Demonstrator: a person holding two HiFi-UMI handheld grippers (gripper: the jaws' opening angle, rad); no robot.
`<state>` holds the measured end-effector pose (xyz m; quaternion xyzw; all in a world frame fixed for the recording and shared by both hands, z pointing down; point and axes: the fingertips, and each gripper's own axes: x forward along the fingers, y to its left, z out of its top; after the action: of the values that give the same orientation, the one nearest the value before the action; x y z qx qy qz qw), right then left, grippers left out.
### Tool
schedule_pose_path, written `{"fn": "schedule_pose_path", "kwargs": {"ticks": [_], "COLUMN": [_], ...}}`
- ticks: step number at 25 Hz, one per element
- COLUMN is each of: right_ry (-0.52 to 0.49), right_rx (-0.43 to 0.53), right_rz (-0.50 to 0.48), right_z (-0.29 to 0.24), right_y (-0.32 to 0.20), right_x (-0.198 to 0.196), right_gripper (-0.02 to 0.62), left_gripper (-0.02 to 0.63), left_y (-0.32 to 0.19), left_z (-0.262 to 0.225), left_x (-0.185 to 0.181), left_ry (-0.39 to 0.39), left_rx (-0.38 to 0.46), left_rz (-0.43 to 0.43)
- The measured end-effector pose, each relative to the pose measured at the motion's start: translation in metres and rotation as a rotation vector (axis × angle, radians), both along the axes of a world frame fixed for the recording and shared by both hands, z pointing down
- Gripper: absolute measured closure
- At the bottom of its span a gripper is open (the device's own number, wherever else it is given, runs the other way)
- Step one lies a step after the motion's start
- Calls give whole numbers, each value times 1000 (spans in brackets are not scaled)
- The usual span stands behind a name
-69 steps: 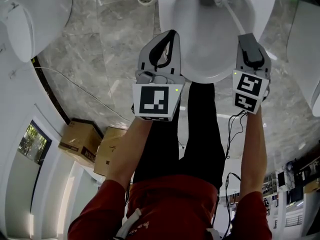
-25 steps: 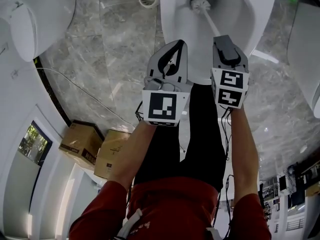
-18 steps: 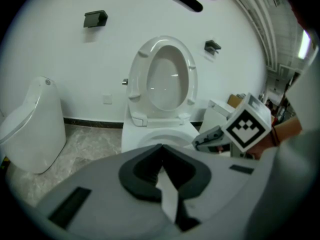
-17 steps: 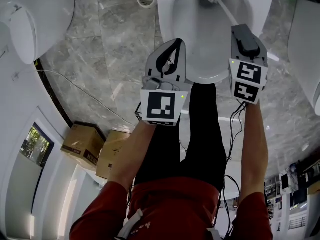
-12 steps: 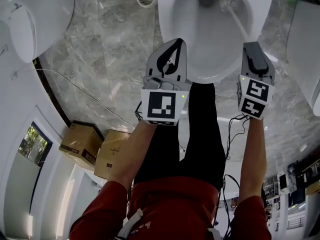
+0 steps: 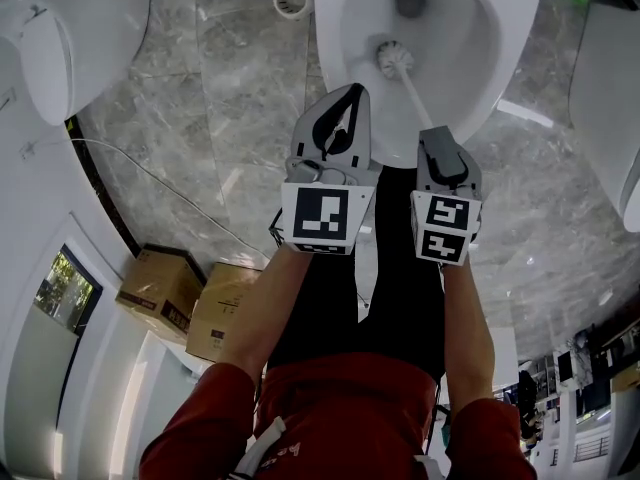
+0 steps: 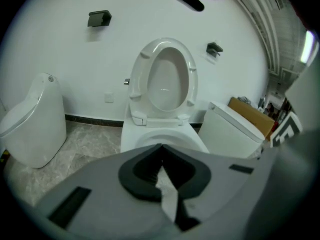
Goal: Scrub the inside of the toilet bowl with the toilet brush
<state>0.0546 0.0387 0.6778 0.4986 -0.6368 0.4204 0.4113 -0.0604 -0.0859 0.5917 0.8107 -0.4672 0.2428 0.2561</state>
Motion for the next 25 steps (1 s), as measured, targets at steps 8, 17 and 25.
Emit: {"fn": "schedule_pose_path", "kwargs": {"ticks": [8,17,25], "right_ry": [-42,227,65], "right_rx": [228,167,-53], "right_rz": [-39,-17,27], "right_z": [-22,-21,-1], "right_y": [-129,-97,18], "right_x": [-11,96,29], "right_gripper": [449,449,449], "left_gripper": [604,604,604], "left_y": [6,6,5], "left_z": [-2,-16,-34], "left_x": [-2,-4,-27], "left_ry": [-11,-9,-57], "left_rx": [10,25,35], "left_rz": [2,-3,-36]}}
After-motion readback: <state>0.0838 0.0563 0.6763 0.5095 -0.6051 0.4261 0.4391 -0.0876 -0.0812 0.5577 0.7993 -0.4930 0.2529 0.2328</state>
